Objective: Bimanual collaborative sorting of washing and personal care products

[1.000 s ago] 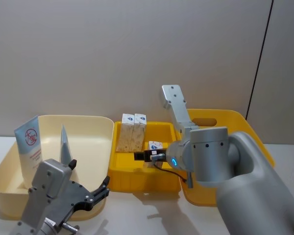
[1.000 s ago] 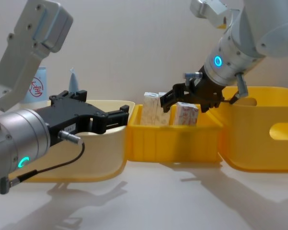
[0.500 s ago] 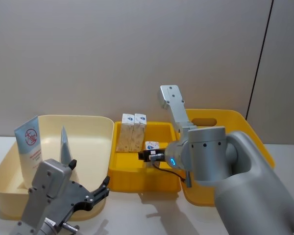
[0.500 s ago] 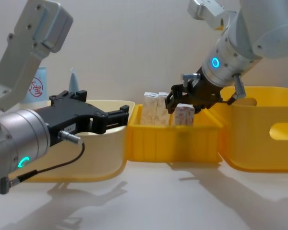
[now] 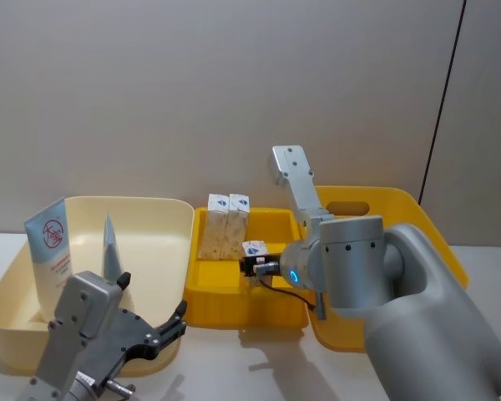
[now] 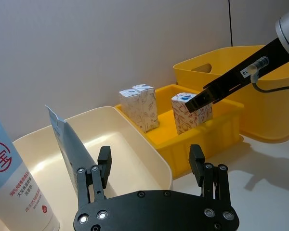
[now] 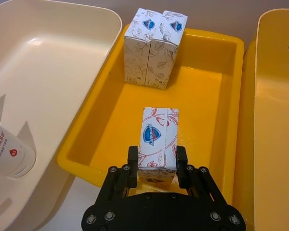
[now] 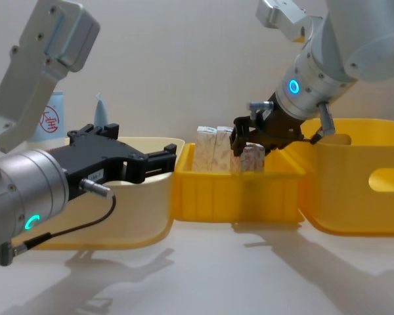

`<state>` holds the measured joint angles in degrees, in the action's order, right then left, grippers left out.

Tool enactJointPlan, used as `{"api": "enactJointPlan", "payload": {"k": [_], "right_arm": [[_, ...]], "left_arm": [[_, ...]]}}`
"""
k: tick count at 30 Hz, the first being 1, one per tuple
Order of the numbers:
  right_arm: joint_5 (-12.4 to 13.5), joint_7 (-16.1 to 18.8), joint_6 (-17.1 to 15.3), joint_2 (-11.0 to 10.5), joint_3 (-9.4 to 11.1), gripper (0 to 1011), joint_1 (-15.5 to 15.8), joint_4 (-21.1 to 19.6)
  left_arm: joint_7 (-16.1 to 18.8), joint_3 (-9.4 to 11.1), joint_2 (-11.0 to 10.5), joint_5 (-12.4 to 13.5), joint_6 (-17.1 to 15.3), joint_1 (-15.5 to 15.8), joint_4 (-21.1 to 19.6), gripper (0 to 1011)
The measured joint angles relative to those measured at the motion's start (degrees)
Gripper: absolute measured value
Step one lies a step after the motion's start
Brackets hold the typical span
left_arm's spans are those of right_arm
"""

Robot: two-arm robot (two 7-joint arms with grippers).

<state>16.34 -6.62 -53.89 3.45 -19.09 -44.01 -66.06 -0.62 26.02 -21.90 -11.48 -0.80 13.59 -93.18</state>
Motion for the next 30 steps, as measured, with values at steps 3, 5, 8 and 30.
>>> {"api": "enactJointPlan", "payload": {"k": [3,5,8,30], "right_arm": [[0.0,0.0,0.0,0.0,0.0,444,0.0,0.0],[0.0,0.0,0.0,0.0,0.0,444,0.0,0.1],[0.0,0.0,0.0,0.0,0.0,444,0.0,0.1],[-1.1,1.6,3.3,-0.9,-1.3,444,0.4,-1.4]], "left_arm": [[0.0,0.0,0.0,0.0,0.0,0.0,0.0,1003],[0.0,0.0,0.0,0.0,0.0,0.0,0.0,1002],[0.0,0.0,0.0,0.0,0.0,0.0,0.0,1003],[0.0,0.0,0.0,0.0,0.0,0.0,0.0,1003]]}}
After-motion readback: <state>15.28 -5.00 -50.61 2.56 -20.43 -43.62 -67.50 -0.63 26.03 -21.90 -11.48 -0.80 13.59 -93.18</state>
